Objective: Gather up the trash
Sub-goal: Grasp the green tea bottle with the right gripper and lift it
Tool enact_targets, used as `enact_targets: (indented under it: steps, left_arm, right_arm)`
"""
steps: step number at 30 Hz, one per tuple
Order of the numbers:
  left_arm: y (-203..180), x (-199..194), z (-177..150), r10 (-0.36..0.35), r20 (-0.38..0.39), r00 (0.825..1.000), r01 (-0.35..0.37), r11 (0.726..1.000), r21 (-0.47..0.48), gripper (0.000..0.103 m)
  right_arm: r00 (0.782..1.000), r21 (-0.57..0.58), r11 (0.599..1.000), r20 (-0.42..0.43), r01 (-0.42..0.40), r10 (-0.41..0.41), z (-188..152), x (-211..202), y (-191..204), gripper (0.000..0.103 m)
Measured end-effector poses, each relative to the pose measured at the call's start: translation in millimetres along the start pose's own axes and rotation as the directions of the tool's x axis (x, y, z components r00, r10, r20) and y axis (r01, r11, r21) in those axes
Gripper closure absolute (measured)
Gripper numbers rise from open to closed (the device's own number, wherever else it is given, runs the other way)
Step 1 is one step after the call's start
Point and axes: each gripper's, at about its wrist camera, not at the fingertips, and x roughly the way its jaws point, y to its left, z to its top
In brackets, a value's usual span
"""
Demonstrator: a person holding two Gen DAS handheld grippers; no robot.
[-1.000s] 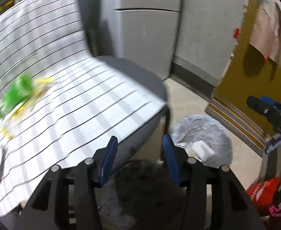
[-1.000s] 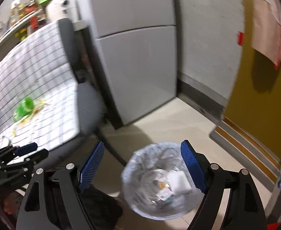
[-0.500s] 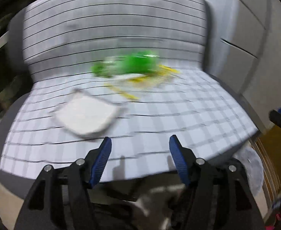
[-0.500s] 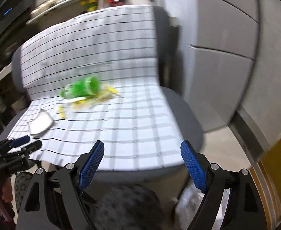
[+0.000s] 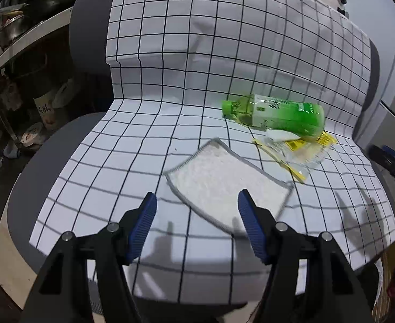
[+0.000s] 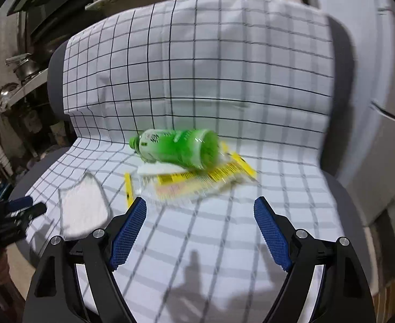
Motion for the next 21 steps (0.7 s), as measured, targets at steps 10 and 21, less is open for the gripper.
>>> enact_targets:
  steps: [10, 21]
  left_arm:
    - [24.2, 34.7, 27.8, 0.038, -0.022, 0.999, -0.039, 0.998, -0.050, 0.042]
    - [24.4, 46.5, 27.3, 0.034, -0.047, 0.998, -0.037, 0.998, -0.057, 0.042]
  right_arm:
    - [0.993, 0.029, 0.994, -0.054, -0.106, 0.108, 72.3, 115.6, -21.7, 0.017]
    - [0.958, -0.189, 0.958, -0.231, -0.214, 0.168, 68.4, 143.7, 14.0, 0.019]
